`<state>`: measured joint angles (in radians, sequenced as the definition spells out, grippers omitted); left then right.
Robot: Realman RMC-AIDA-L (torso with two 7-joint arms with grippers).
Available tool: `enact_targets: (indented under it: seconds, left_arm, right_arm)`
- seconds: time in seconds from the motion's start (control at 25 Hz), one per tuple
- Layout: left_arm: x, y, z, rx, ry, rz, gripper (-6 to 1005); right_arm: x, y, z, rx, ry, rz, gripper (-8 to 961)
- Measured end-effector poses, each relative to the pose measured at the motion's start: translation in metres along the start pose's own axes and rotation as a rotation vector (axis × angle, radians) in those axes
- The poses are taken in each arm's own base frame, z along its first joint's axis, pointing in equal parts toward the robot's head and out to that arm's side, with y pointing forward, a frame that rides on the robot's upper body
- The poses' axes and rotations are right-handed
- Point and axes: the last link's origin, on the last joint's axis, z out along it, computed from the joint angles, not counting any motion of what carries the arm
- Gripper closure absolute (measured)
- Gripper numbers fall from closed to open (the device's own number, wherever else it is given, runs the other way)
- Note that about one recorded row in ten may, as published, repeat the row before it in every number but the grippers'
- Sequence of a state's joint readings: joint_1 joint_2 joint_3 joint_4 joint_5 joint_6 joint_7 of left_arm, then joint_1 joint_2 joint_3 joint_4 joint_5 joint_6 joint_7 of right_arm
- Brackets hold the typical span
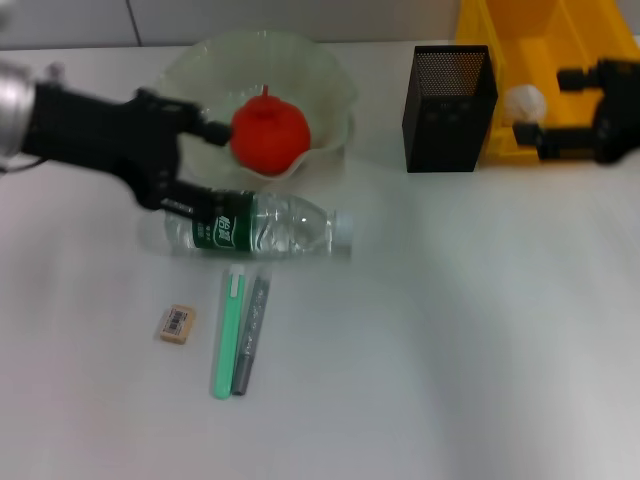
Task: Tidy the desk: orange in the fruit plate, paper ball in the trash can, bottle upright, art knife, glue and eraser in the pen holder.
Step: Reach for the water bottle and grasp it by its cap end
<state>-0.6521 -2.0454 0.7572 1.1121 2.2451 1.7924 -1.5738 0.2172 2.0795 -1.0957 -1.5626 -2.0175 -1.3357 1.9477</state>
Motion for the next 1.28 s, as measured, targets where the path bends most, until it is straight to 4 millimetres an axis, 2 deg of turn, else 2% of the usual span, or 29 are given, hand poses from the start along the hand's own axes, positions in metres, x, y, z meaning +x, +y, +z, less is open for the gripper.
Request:
enact_targets:
  seconds: [0.04, 0.08, 0.12, 0.24, 0.36, 0.44, 0.56, 0.64, 0.8, 0.84, 1.04, 1.12, 1.2, 1.28]
  left_arm:
    - [0.011, -0.003, 0.006, -0.002, -0.032, 0.035, 153]
    - [0.011, -0.003, 0.006, -0.002, -0.032, 0.035, 153]
    - [0.031, -0.007, 0.023, -0.014, -0.119, 0.109, 153]
    - [0.046, -0.010, 0.054, -0.014, -0.233, 0.202, 153]
    - [0.051, -0.009, 0.071, -0.015, -0.281, 0.256, 153]
    - [0.056, -0.003, 0.094, -0.047, -0.332, 0.316, 153]
    - [0.056, -0.001, 0.103, -0.062, -0.355, 0.336, 153]
    - [0.056, 0.003, 0.117, -0.081, -0.388, 0.367, 153]
    - [0.056, 0.004, 0.122, -0.081, -0.397, 0.376, 152]
    - [0.056, 0.007, 0.136, -0.062, -0.423, 0.405, 152]
    - [0.059, 0.009, 0.156, -0.002, -0.438, 0.439, 153]
    - [0.059, 0.009, 0.156, -0.002, -0.438, 0.439, 153]
    - [0.059, 0.011, 0.167, 0.034, -0.444, 0.458, 153]
    - [0.058, 0.012, 0.169, 0.034, -0.451, 0.465, 152]
  right_arm:
    - [0.012, 0.004, -0.008, -0.046, -0.034, 0.025, 132]
    - [0.012, 0.004, -0.008, -0.046, -0.034, 0.025, 133]
    - [0.020, 0.007, -0.013, -0.075, -0.047, 0.035, 134]
    - [0.042, 0.019, -0.028, -0.172, -0.082, 0.045, 134]
    - [0.051, 0.020, -0.036, -0.192, -0.094, 0.060, 134]
    - [0.060, 0.020, -0.044, -0.203, -0.104, 0.099, 134]
    - [0.065, 0.020, -0.048, -0.209, -0.108, 0.119, 135]
    - [0.070, 0.021, -0.056, -0.215, -0.108, 0.130, 135]
    - [0.075, 0.019, -0.065, -0.190, -0.113, 0.143, 135]
    - [0.078, 0.017, -0.069, -0.170, -0.115, 0.156, 135]
    - [0.082, 0.016, -0.071, -0.162, -0.116, 0.173, 135]
    - [0.083, 0.017, -0.071, -0.162, -0.117, 0.177, 135]
    - [0.084, 0.017, -0.071, -0.163, -0.118, 0.185, 135]
    - [0.085, 0.016, -0.071, -0.161, -0.119, 0.189, 136]
